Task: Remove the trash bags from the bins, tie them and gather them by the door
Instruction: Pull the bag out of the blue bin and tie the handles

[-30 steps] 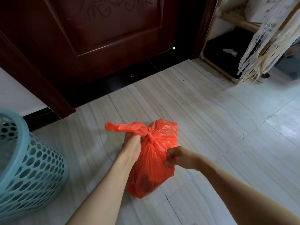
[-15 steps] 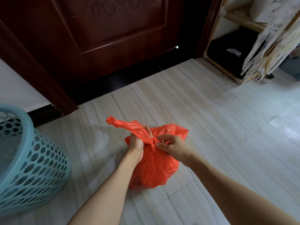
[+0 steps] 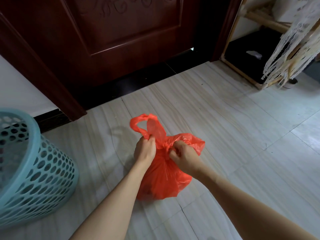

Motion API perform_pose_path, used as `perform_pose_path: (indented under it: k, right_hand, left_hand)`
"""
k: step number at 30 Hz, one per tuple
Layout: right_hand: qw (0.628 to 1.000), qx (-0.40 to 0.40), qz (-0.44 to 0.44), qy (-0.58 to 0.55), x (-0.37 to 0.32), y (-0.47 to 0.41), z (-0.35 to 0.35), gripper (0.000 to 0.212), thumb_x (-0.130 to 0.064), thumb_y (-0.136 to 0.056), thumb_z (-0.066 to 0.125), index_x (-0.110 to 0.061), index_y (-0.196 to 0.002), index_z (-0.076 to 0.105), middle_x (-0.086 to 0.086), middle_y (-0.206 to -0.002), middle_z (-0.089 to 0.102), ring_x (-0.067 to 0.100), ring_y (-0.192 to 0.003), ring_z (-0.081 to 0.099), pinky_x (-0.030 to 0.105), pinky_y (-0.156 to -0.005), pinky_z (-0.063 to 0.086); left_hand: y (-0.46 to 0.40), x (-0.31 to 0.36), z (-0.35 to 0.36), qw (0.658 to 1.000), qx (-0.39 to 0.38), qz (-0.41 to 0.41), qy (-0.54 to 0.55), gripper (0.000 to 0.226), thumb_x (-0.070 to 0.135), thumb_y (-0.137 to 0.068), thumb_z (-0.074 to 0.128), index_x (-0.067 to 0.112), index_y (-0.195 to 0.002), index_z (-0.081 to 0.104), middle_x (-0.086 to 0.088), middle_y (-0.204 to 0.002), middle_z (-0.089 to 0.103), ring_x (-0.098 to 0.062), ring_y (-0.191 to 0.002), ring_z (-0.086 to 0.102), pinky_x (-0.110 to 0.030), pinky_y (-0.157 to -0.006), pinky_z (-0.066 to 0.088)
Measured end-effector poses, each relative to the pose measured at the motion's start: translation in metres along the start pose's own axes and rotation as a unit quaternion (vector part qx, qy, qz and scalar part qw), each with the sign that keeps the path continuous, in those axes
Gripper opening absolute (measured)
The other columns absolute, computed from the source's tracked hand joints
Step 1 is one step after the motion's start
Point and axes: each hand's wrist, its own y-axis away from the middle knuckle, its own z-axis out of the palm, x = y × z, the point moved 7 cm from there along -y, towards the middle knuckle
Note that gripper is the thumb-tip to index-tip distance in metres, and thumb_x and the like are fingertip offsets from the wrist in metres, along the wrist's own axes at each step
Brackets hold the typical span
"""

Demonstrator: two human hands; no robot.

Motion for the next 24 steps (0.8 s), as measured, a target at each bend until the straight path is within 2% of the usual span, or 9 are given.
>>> perform_pose_path:
  k: [2, 4, 6, 10, 13, 17, 19, 22, 24]
  right_hand:
    - [0.996, -0.020, -0.064, 0.064, -0.008, 0.004, -0.001, 0.032, -0.049, -0.067, 0.021, -0.021, -0.057, 0.032, -0.007, -0.062, 0.038, 0.019, -0.059, 0.044, 0.027, -0.056, 0.033]
    - [0.988, -0.044, -0.100, 0.108, -0.011, 0.008, 0.001, 0.049, -0.049, -0.070, 0.016, -0.011, -0.066, 0.046, 0.005, -0.071, 0.050, 0.029, -0.068, 0.053, 0.039, -0.062, 0.040]
    - [0.979, -0.067, -0.136, 0.134, -0.014, 0.009, 0.005, 0.054, -0.046, -0.073, 0.016, -0.005, -0.071, 0.050, 0.014, -0.076, 0.057, 0.034, -0.072, 0.056, 0.040, -0.063, 0.042]
    - [0.965, -0.114, -0.184, 0.146, -0.013, 0.011, 0.010, 0.038, -0.038, -0.074, 0.021, -0.010, -0.067, 0.046, 0.017, -0.074, 0.059, 0.033, -0.068, 0.053, 0.037, -0.060, 0.036]
    - [0.965, -0.145, -0.179, 0.128, -0.010, 0.011, -0.001, 0.024, -0.033, -0.075, 0.025, -0.016, -0.064, 0.037, 0.016, -0.070, 0.057, 0.032, -0.064, 0.051, 0.041, -0.059, 0.040]
    - [0.971, -0.140, -0.145, 0.124, -0.016, 0.016, -0.031, 0.023, -0.033, -0.074, 0.026, -0.015, -0.063, 0.037, 0.014, -0.068, 0.055, 0.032, -0.063, 0.051, 0.041, -0.056, 0.038]
    - [0.983, -0.113, -0.091, 0.110, -0.018, 0.023, -0.059, 0.023, -0.037, -0.072, 0.024, -0.018, -0.065, 0.035, 0.009, -0.069, 0.049, 0.032, -0.066, 0.051, 0.036, -0.057, 0.034]
    - [0.994, -0.056, 0.028, 0.090, -0.019, 0.045, -0.107, 0.026, -0.037, -0.072, 0.029, -0.015, -0.072, 0.043, 0.006, -0.078, 0.051, 0.034, -0.073, 0.055, 0.038, -0.061, 0.039]
    - [0.992, -0.003, 0.121, 0.031, -0.023, 0.062, -0.136, 0.010, -0.024, -0.077, 0.043, -0.015, -0.076, 0.044, 0.008, -0.083, 0.053, 0.032, -0.074, 0.053, 0.038, -0.064, 0.040]
  left_hand:
    - [0.001, -0.004, -0.005, 0.995, 0.011, -0.016, -0.102, 0.043, 0.029, -0.097, 0.033, -0.003, -0.111, 0.058, -0.026, -0.124, 0.058, -0.040, -0.117, 0.051, -0.039, -0.094, 0.040]
    - [-0.006, -0.012, -0.006, 0.987, -0.008, -0.040, -0.156, 0.046, 0.030, -0.099, 0.029, -0.002, -0.119, 0.055, -0.025, -0.131, 0.053, -0.038, -0.123, 0.048, -0.039, -0.100, 0.038]
    - [-0.022, -0.023, -0.008, 0.976, -0.013, -0.067, -0.207, 0.047, 0.031, -0.099, 0.029, -0.002, -0.123, 0.053, -0.024, -0.133, 0.052, -0.037, -0.125, 0.048, -0.039, -0.102, 0.038]
    - [-0.051, -0.044, -0.013, 0.958, -0.009, -0.113, -0.265, 0.047, 0.034, -0.098, 0.031, 0.002, -0.124, 0.053, -0.021, -0.134, 0.052, -0.036, -0.125, 0.048, -0.040, -0.105, 0.035]
    - [-0.059, -0.047, -0.009, 0.954, -0.004, -0.133, -0.269, 0.046, 0.033, -0.098, 0.031, 0.002, -0.124, 0.052, -0.020, -0.135, 0.051, -0.036, -0.126, 0.047, -0.040, -0.106, 0.033]
    - [-0.050, -0.023, -0.004, 0.968, 0.015, -0.171, -0.183, 0.046, 0.030, -0.097, 0.034, -0.003, -0.125, 0.051, -0.023, -0.135, 0.051, -0.037, -0.126, 0.047, -0.042, -0.106, 0.036]
    - [-0.033, -0.002, -0.005, 0.976, 0.009, -0.181, -0.121, 0.046, 0.029, -0.097, 0.035, -0.005, -0.124, 0.051, -0.025, -0.132, 0.052, -0.038, -0.122, 0.050, -0.042, -0.103, 0.039]
    - [0.007, 0.038, -0.011, 0.976, -0.053, -0.212, 0.007, 0.043, 0.029, -0.096, 0.043, 0.001, -0.127, 0.051, -0.017, -0.122, 0.058, -0.031, -0.105, 0.056, -0.036, -0.089, 0.042]
    - [0.048, 0.064, -0.014, 0.944, -0.129, -0.290, 0.086, 0.050, 0.039, -0.090, 0.052, 0.010, -0.130, 0.049, -0.012, -0.120, 0.056, -0.025, -0.099, 0.050, -0.034, -0.086, 0.037]
